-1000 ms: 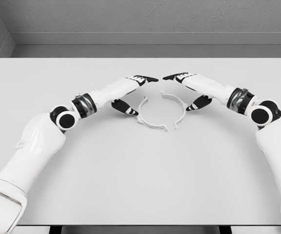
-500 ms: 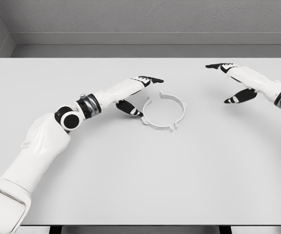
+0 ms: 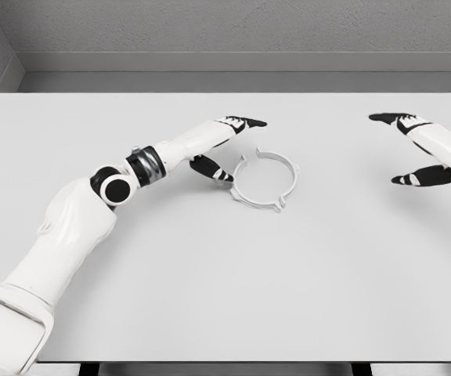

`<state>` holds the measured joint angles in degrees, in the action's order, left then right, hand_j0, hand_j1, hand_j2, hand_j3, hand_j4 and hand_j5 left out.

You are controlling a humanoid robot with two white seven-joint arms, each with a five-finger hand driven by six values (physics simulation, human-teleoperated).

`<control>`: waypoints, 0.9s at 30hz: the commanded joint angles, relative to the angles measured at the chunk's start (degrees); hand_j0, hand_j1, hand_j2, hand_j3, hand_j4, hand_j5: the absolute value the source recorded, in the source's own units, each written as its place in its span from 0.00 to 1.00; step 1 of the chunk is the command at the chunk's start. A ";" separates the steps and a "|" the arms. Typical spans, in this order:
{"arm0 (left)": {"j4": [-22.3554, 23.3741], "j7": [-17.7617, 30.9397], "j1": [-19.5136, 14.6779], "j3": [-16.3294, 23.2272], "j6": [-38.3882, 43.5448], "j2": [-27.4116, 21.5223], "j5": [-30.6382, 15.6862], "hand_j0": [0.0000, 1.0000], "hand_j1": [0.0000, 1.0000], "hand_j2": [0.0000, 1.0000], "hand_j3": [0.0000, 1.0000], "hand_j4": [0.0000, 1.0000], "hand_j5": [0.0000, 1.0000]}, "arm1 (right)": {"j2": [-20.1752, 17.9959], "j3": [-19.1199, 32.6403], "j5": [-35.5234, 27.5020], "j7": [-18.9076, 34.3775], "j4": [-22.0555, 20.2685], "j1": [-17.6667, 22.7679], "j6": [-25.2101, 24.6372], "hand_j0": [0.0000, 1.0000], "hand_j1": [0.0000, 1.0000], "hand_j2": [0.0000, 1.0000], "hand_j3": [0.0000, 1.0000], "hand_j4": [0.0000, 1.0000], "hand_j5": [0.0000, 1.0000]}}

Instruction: Assemble PVC drainage pipe clamps

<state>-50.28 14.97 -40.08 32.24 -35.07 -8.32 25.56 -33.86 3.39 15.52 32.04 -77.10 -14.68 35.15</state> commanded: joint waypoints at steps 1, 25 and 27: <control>-0.08 -0.03 0.00 -0.51 0.07 -1.08 -0.59 1.00 1.00 1.00 1.00 1.00 1.00 | 0.03 0.92 -1.63 -0.13 0.64 0.00 -0.15 1.00 1.00 1.00 1.00 1.00 1.00; -14.40 2.43 5.71 1.42 0.07 -4.78 -0.77 1.00 1.00 1.00 1.00 1.00 1.00 | 0.38 0.74 -1.90 -0.22 0.55 -0.26 -0.15 1.00 1.00 1.00 1.00 1.00 1.00; -14.40 2.43 5.89 1.42 0.07 -4.60 -0.60 1.00 1.00 1.00 1.00 1.00 1.00 | 0.38 0.74 -1.90 -0.22 0.55 -0.26 -0.15 1.00 1.00 1.00 1.00 1.00 1.00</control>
<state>-64.55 17.40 -34.19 33.66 -35.08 -13.28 25.23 -33.44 4.09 14.08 31.84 -76.54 -14.94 35.15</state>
